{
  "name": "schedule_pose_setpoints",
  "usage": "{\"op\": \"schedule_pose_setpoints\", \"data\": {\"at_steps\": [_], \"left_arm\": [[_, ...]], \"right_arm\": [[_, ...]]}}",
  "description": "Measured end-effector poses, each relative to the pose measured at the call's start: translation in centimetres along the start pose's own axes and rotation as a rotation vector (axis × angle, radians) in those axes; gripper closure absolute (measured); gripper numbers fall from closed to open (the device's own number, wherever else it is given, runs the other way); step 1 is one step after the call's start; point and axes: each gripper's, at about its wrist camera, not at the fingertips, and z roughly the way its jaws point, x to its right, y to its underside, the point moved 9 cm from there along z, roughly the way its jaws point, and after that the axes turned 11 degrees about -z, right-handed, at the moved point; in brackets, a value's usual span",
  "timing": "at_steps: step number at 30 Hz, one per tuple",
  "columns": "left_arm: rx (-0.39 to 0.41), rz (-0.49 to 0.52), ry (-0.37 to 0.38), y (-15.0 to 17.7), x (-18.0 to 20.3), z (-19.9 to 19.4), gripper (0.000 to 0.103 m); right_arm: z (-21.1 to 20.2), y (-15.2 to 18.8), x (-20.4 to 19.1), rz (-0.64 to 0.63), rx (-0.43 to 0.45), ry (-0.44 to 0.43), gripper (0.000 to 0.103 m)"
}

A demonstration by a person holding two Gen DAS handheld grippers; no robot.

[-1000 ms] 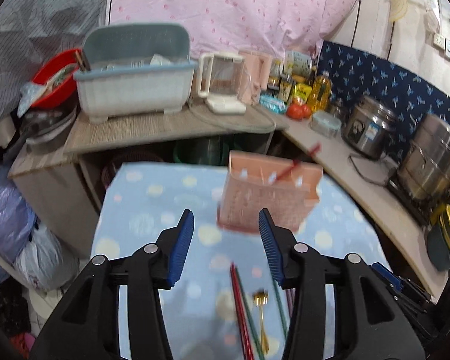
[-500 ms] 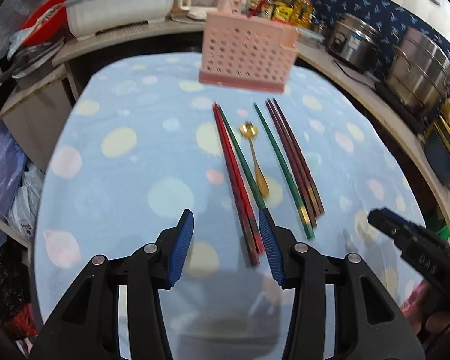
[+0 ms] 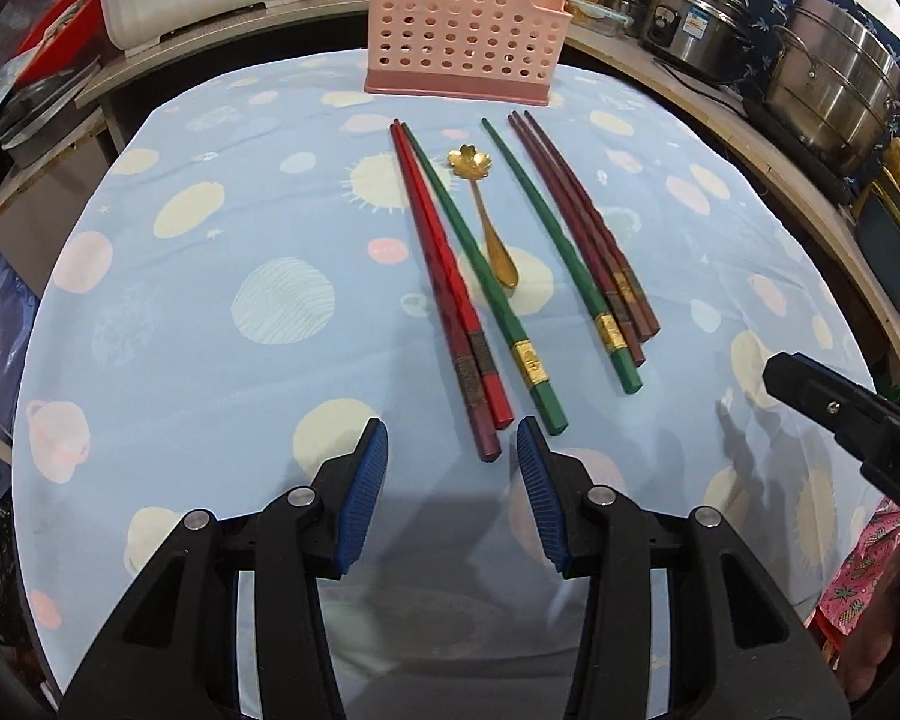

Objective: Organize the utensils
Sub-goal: 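Move both tools back down over the remaining chopsticks, then grasp a dark brown chopstick with the left tool while the right tool grasps another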

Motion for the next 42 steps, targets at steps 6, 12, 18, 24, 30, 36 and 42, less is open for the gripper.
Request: {"op": "schedule_pose_setpoints", "data": {"at_steps": [6, 12, 18, 24, 30, 36, 42], "left_arm": [[0.011, -0.042, -0.023, -0.4, -2.1, -0.4, 0.060], [0.018, -0.078, -0.047, -1.1, -3.7, -0.2, 0.061], [0.020, -0.069, -0.053, -1.4, -3.7, 0.0, 0.061], [0.018, -0.071, -0.052, -1.6, -3.8, 0.2, 0.061], [0.014, -0.075, -0.043, -1.9, -3.8, 0.4, 0.061], [0.014, -0.076, -0.044, -2.1, -3.7, 0.5, 0.061], [0.014, -0.085, -0.034, -2.2, -3.7, 0.6, 0.061]], "right_arm": [[0.7, -0.2, 0.0, -0.007, -0.010, 0.001, 0.077], [2.4, -1.1, -1.0, -0.044, -0.018, 0.003, 0.077], [4.9, -1.7, -1.9, -0.111, -0.040, 0.031, 0.077], [6.0, -1.9, -2.2, -0.140, -0.047, 0.048, 0.077], [6.1, -2.2, -0.4, -0.119, -0.051, 0.082, 0.082], [6.2, -2.8, -0.7, -0.128, -0.045, 0.078, 0.082], [7.2, -3.3, -1.8, -0.160, -0.045, 0.072, 0.082]]}}
